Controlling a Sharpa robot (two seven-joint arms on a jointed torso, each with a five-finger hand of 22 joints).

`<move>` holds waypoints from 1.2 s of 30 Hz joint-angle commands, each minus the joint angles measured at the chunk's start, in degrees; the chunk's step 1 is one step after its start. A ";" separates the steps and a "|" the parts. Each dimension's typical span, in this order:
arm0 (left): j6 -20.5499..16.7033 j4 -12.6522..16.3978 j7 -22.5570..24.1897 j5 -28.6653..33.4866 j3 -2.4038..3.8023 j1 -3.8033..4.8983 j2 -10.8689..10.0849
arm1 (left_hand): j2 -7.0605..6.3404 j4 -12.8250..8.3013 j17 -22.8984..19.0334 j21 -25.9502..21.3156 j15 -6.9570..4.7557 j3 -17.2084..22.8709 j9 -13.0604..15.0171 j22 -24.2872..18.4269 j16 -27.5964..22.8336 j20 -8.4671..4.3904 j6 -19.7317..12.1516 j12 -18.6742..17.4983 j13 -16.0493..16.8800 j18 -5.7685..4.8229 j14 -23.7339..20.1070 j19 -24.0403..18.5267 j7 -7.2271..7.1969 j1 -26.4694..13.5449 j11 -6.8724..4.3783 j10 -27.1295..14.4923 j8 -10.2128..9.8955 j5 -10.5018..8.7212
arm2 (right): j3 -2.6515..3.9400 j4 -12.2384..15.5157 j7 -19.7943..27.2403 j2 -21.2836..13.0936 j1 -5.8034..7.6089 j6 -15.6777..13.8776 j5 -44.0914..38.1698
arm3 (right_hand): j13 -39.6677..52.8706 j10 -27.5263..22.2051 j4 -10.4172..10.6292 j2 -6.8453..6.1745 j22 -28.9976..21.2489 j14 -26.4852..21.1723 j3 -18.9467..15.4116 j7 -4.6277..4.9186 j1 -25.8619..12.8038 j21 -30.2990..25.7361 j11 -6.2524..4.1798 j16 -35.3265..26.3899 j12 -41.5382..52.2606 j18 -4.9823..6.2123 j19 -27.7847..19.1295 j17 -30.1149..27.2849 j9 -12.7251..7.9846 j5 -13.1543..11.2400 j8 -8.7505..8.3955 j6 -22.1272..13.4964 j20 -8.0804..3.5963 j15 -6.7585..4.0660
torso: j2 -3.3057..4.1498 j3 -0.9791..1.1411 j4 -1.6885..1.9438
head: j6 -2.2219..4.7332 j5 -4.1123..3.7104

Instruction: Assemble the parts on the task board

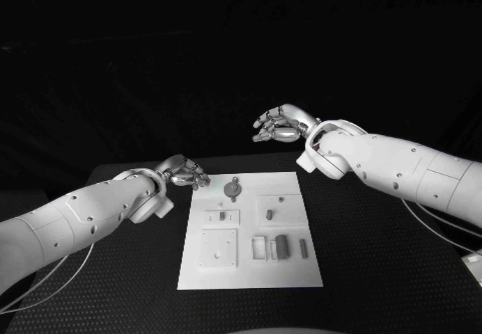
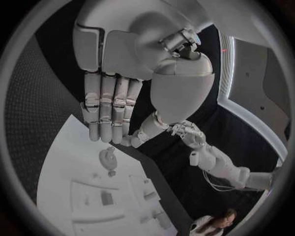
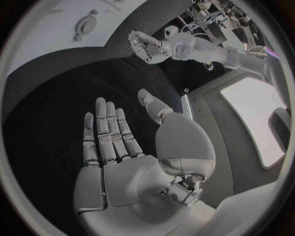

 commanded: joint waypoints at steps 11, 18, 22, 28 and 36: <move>9.03 7.44 -1.16 24.62 -0.03 -0.27 -5.57 | -0.06 0.29 -0.19 -0.37 0.25 -0.49 0.42 -0.53 -0.47 0.31 1.07 -0.85 0.28 -0.61 -0.04 -0.21 -1.12 -1.24 0.06 0.06 0.31 -0.64 | -3.34 5.45 1.81 -0.55 -1.80 -5.72 -19.78 | -0.39 1.07 -0.41 -1.11 0.60 1.27 0.36 1.63 4.45 -0.78 -0.67 0.13 0.45 -0.59 1.06 -0.29 0.02 -0.07 1.08 1.14 0.10 -0.25 | -1.81 -0.83 -0.42 | -0.18 0.95; 10.38 8.92 -2.07 30.16 -0.05 -1.10 -6.58 | -0.11 0.40 -0.22 -0.37 0.32 -0.56 0.40 -0.77 -0.59 0.39 1.04 -1.01 0.41 -0.65 -0.23 -0.41 -1.18 -1.63 0.09 0.07 0.27 -0.87 | -4.05 7.16 0.31 -0.03 -2.93 -10.02 -24.58 | -0.61 1.55 -0.43 -1.87 0.81 1.38 0.19 1.46 5.71 -0.91 -0.81 0.00 0.36 -0.33 1.82 -0.47 0.01 -0.08 1.34 1.59 0.09 -0.25 | -2.30 -1.10 -0.60 | -0.28 1.24; 10.13 8.93 -2.17 30.66 -0.06 -1.32 -6.73 | -0.03 0.43 -0.22 -0.37 0.32 -0.53 0.40 -0.87 -0.61 0.39 1.06 -1.04 0.46 -0.65 -0.27 -0.47 -1.24 -1.70 0.07 0.12 0.27 -0.88 | -4.64 7.31 -0.26 0.45 -3.28 -10.23 -25.45 | -0.68 1.81 -0.41 -2.27 0.87 1.39 0.10 1.35 5.99 -0.99 -0.88 -0.06 0.33 -0.26 2.07 -0.54 0.03 -0.08 1.49 1.87 0.11 -0.24 | -2.08 -0.98 -0.49 | 0.06 1.13; 9.13 8.43 -2.15 30.86 -0.06 -1.41 -6.72 | 0.04 0.38 -0.20 -0.34 0.30 -0.46 0.42 -0.99 -0.60 0.38 1.16 -1.05 0.57 -0.62 -0.25 -0.48 -1.32 -1.68 0.02 0.24 0.32 -0.88 | -4.82 7.05 -0.66 0.39 -3.53 -9.72 -25.54 | -0.78 2.02 -0.44 -2.22 0.93 1.43 0.16 1.23 6.40 -1.09 -0.95 -0.10 0.25 -0.17 2.31 -0.60 0.03 -0.05 1.61 2.13 0.11 -0.24 | -1.87 -0.84 -0.38 | 0.00 1.05; 7.62 8.26 -1.78 24.37 -0.11 -1.41 -6.70 | -0.60 0.12 -0.18 -0.29 0.41 -0.49 0.29 -1.28 -0.64 0.41 0.68 -1.51 0.73 -0.58 -0.35 -0.51 -0.77 -1.79 0.18 -0.11 0.01 -0.85 | -4.82 7.03 -1.07 -0.18 -3.60 -8.40 -25.53 | -0.83 2.23 -0.41 -2.11 0.96 1.55 0.15 1.19 6.58 -1.21 -1.01 -0.08 0.23 -0.15 2.39 -0.63 0.03 -0.07 1.69 2.29 0.14 -0.27 | -1.76 -0.71 -0.40 | -0.12 0.89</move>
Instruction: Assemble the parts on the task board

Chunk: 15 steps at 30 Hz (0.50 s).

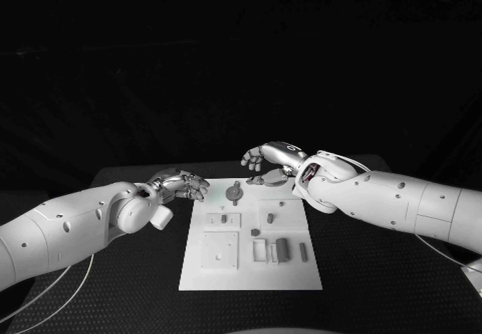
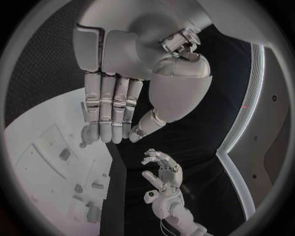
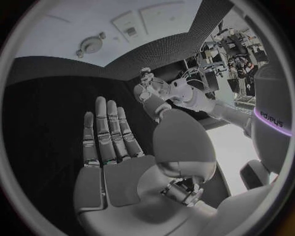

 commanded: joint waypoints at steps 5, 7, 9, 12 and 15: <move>-3.31 0.56 0.81 -9.15 0.01 0.01 0.27 | -1.57 -0.39 0.00 -0.23 0.44 -0.21 -0.50 -0.33 -0.48 0.34 -2.31 -0.88 0.36 -0.51 -0.43 -0.46 1.07 -0.04 0.34 -0.33 -1.38 -0.19 | 0.01 0.46 -1.38 -0.42 -0.04 2.24 -1.36 | -0.08 0.83 -0.23 0.19 0.13 0.76 -0.11 0.85 0.56 -0.43 -0.12 0.00 0.13 -0.17 0.50 -0.08 0.06 -0.08 0.36 0.92 0.09 -0.13 | 0.19 0.15 0.00 | -0.13 -0.33; -4.65 0.75 1.05 -13.21 0.00 0.00 0.34 | -1.75 -0.41 0.01 -0.22 0.45 -0.21 -0.53 -0.36 -0.48 0.35 -2.50 -0.98 0.40 -0.48 -0.44 -0.47 1.20 -0.02 0.37 -0.39 -1.46 -0.16 | 0.01 0.69 -1.82 -0.58 -0.04 3.11 -1.79 | -0.01 1.51 -0.21 0.28 0.19 1.25 -0.23 0.64 0.46 -0.57 -0.39 0.21 0.35 -0.12 0.65 -0.04 0.11 -0.08 0.55 1.33 0.11 -0.32 | 0.21 0.17 0.01 | -0.11 -0.33; -6.20 1.10 0.95 -16.60 0.00 0.00 0.44 | -2.35 -0.49 0.00 -0.22 0.51 -0.26 -0.58 -0.40 -0.52 0.40 -2.84 -1.20 0.45 -0.46 -0.50 -0.53 1.41 0.01 0.46 -0.56 -1.60 -0.05 | 0.01 0.91 -2.23 -0.71 -0.05 3.65 -2.30 | 0.02 1.97 -0.19 0.32 0.25 1.65 -0.32 0.56 0.35 -0.66 -0.59 0.37 0.46 -0.05 0.84 -0.02 0.10 -0.08 0.62 1.52 0.11 -0.51 | 0.24 0.18 0.05 | -0.14 -0.38; -9.34 1.57 1.05 -24.72 -0.01 -0.05 0.66 | -3.13 -0.43 0.03 -0.18 0.58 -0.51 -0.58 -0.41 -0.51 0.46 -3.06 -1.45 0.52 -0.44 -0.52 -0.55 1.54 -0.19 0.59 -0.78 -1.65 -0.06 | 0.01 1.03 -3.30 -0.91 -0.08 4.69 -3.68 | 0.38 3.88 -0.15 0.36 0.61 3.43 -0.40 0.29 0.11 -0.26 -1.46 1.14 1.19 0.63 2.78 0.15 0.11 -0.07 0.83 2.16 0.01 -1.33 | 0.29 0.24 0.05 | -0.19 -0.46; -13.54 2.27 1.16 -36.65 0.00 -0.05 0.91 | -4.05 -0.73 0.15 -0.12 0.57 -2.04 -0.51 -0.34 -0.36 0.48 -3.25 -1.69 0.75 -0.34 -0.47 -0.55 1.60 -1.00 0.63 -0.80 -1.60 0.96 | 0.01 0.79 -4.13 -1.19 -0.13 4.62 -3.79 | 1.37 5.77 -0.13 0.26 0.82 5.50 -0.49 0.15 -0.19 0.17 -2.41 2.29 2.55 1.32 4.75 0.61 0.10 -0.07 0.91 2.54 -0.07 -2.31 | 0.32 0.22 0.06 | -0.20 -0.59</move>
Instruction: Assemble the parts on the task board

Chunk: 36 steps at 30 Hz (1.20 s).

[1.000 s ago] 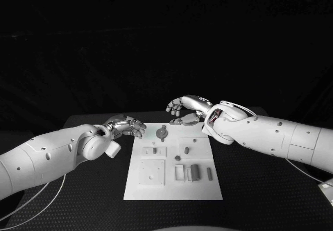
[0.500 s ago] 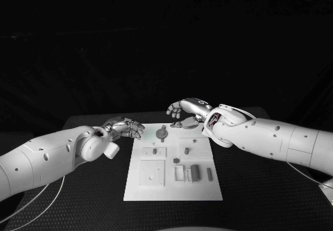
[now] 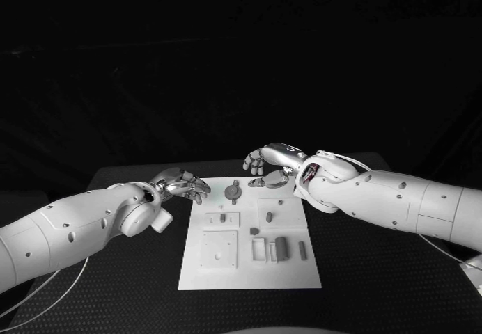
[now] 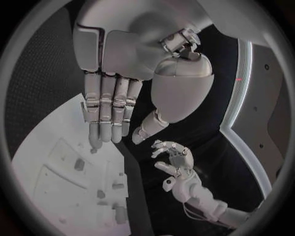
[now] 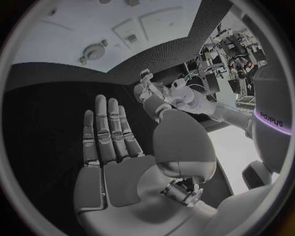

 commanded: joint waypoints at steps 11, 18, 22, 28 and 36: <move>-12.69 2.98 -0.50 -41.15 0.02 0.47 3.43 | -2.70 -0.36 3.46 0.67 -1.60 -3.60 0.28 1.50 4.49 -1.47 -0.16 4.92 3.44 -0.07 1.63 3.27 -0.24 3.49 -1.80 1.73 0.31 1.49 | 0.23 -2.06 -2.37 -1.02 -0.07 0.23 11.38 | 4.96 2.74 0.18 0.30 0.42 4.54 -0.46 -0.55 -1.71 1.04 -1.75 3.42 4.68 2.98 6.23 2.73 0.01 -0.06 0.13 0.92 -0.13 -2.48 | 0.20 0.13 0.04 | -0.20 -0.51; -12.06 3.24 -1.14 -48.97 -1.37 0.95 7.34 | -3.23 -0.28 3.92 -0.33 -1.19 -1.50 -0.02 2.29 4.83 -1.31 -0.76 5.64 3.40 -0.82 -0.54 1.98 0.11 5.73 -0.47 -2.85 -0.16 1.95 | 1.69 -4.67 -1.49 -0.64 -0.05 -0.57 18.40 | 5.62 2.37 0.23 0.53 0.42 4.37 -0.43 -0.50 -2.16 0.72 -1.71 3.45 4.84 3.06 6.35 2.99 -0.03 -0.06 -0.04 0.78 -0.06 -2.50 | 0.24 0.22 0.07 | -0.54 -0.75; -11.90 2.47 -1.27 -50.83 -3.14 1.19 9.42 | -3.65 -0.25 3.66 -0.20 -0.40 -0.48 -0.28 2.20 4.22 -0.54 -1.67 2.77 0.11 -0.72 -1.75 0.39 0.58 5.57 1.29 -5.59 -0.61 1.58 | 2.38 -5.89 -1.16 -0.47 0.06 -0.44 19.62 | 5.84 1.88 0.20 0.60 0.43 3.99 -0.36 -0.41 -2.33 0.38 -1.58 3.21 4.59 3.02 6.12 3.03 -0.06 -0.05 -0.16 0.65 -0.01 -2.35 | 0.25 0.25 0.11 | -0.73 -0.84; -10.51 0.59 -1.35 -53.30 -5.88 1.24 12.36 | -4.21 -0.31 3.72 -0.10 -0.34 -0.31 -0.32 2.38 4.37 -0.43 -1.89 1.32 -2.22 -0.52 -1.79 0.34 0.46 5.54 1.78 -5.81 -0.59 0.72 | 2.48 -7.37 -0.90 -0.07 0.49 -0.31 20.34 | 6.02 1.43 0.18 0.64 0.48 3.62 -0.28 -0.30 -2.42 -0.02 -1.44 2.92 4.25 2.93 5.76 3.04 -0.08 -0.05 -0.27 0.52 0.05 -2.15 | 0.36 0.32 -0.01 | -0.89 -0.77; -8.40 -0.87 -1.26 -54.75 -6.00 0.70 14.46 | -4.15 -0.31 3.89 0.00 -0.49 -0.51 -0.23 2.68 4.77 -0.53 -1.78 0.22 -4.20 -0.40 -1.57 0.70 -0.19 5.55 2.07 -5.78 -0.33 -0.29 | 2.70 -8.18 -0.75 0.45 0.56 -0.12 20.42 | 6.10 1.33 0.20 0.70 0.52 3.53 -0.24 -0.26 -2.46 -0.14 -1.39 2.83 4.15 2.91 5.67 3.05 -0.09 -0.05 -0.33 0.43 0.07 -2.09 | 0.39 0.37 0.06 | -1.30 -1.11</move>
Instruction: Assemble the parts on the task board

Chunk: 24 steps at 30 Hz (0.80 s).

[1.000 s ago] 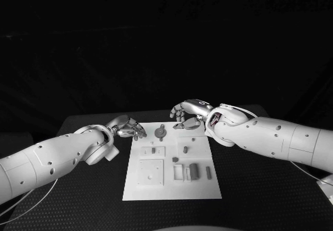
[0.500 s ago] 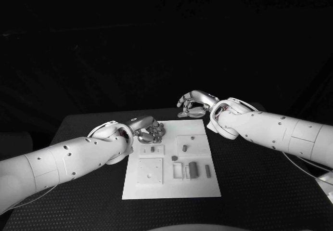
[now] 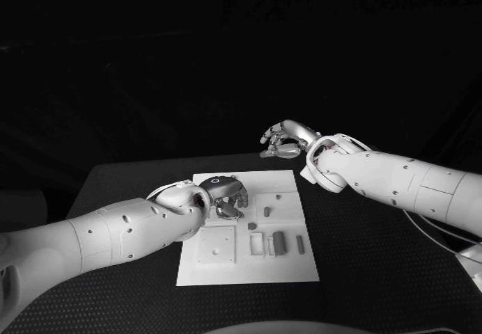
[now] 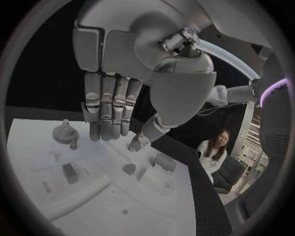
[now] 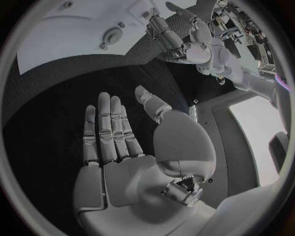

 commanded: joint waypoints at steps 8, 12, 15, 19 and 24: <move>1.35 -1.72 0.97 -2.99 0.03 -0.99 2.29 | -0.21 -0.13 0.31 0.33 -0.57 0.21 -0.01 0.63 1.02 -0.46 -0.30 -2.13 -2.67 -0.29 0.40 0.96 -1.11 0.50 0.43 -0.75 0.11 -0.37 | 0.37 -0.74 0.91 0.81 0.19 0.29 1.27 | 0.17 -0.25 0.09 0.15 0.08 -0.34 -0.08 0.32 -0.71 -0.34 0.04 -0.40 -0.45 0.46 -0.42 0.09 -0.10 -0.06 -0.39 -0.18 0.06 -0.04 | 0.09 -0.02 0.06 | -0.51 -0.33; 1.87 -2.77 1.27 -3.50 0.03 -1.55 3.15 | -0.13 -0.15 0.40 0.43 -0.77 0.24 0.02 0.84 1.34 -0.63 -0.16 -2.34 -3.21 -0.24 0.77 1.38 -1.29 0.76 0.29 -0.63 0.24 -0.35 | 0.43 -0.91 0.92 1.01 0.21 0.36 1.29 | 0.20 -0.25 0.11 0.18 0.10 -0.33 -0.07 0.33 -0.76 -0.37 0.05 -0.41 -0.47 0.45 -0.42 0.10 -0.11 -0.06 -0.41 -0.21 0.07 -0.04 | 0.11 0.00 0.02 | -0.67 -0.42; 2.08 -3.70 1.64 -4.31 0.03 -2.14 3.90 | -0.13 -0.16 0.77 0.77 -1.23 0.04 0.00 1.59 2.46 -1.06 -0.20 -2.53 -4.24 -0.21 1.48 2.28 -1.45 1.08 0.27 -0.63 0.28 -0.32 | 0.49 -1.01 0.92 1.17 0.25 0.43 1.29 | 0.23 -0.25 0.14 0.20 0.12 -0.33 -0.08 0.34 -0.81 -0.39 0.06 -0.41 -0.48 0.45 -0.42 0.11 -0.11 -0.06 -0.43 -0.24 0.07 -0.03 | 0.14 0.02 0.02 | -0.85 -0.60; 2.32 -5.01 2.04 -4.88 0.03 -3.03 4.73 | -0.19 -0.19 0.81 0.79 -1.35 0.00 -0.05 1.98 2.85 -1.20 -0.34 -2.68 -4.91 -0.26 1.49 2.44 -1.59 1.35 0.27 -1.13 0.24 -0.26 | 0.58 -0.99 0.91 1.31 0.41 0.52 1.29 | 0.27 -0.25 0.16 0.24 0.14 -0.33 -0.08 0.36 -0.87 -0.41 0.07 -0.42 -0.50 0.46 -0.41 0.12 -0.12 -0.06 -0.46 -0.28 0.08 -0.02 | 0.16 -0.03 0.08 | -1.12 -0.85; 2.64 -6.52 2.34 -4.90 0.04 -3.84 5.44 | -0.22 -0.18 0.81 0.77 -1.42 -0.01 -0.10 2.36 3.20 -1.32 -0.51 -2.72 -5.69 -0.29 1.52 2.59 -1.68 1.55 0.31 -1.77 0.18 -0.22 | 0.67 -0.91 0.89 1.40 0.66 0.54 1.29 | 0.30 -0.25 0.18 0.25 0.15 -0.32 -0.08 0.37 -0.91 -0.43 0.07 -0.43 -0.51 0.46 -0.41 0.13 -0.12 -0.07 -0.48 -0.32 0.08 -0.02 | 0.15 0.00 0.06 | -1.34 -1.36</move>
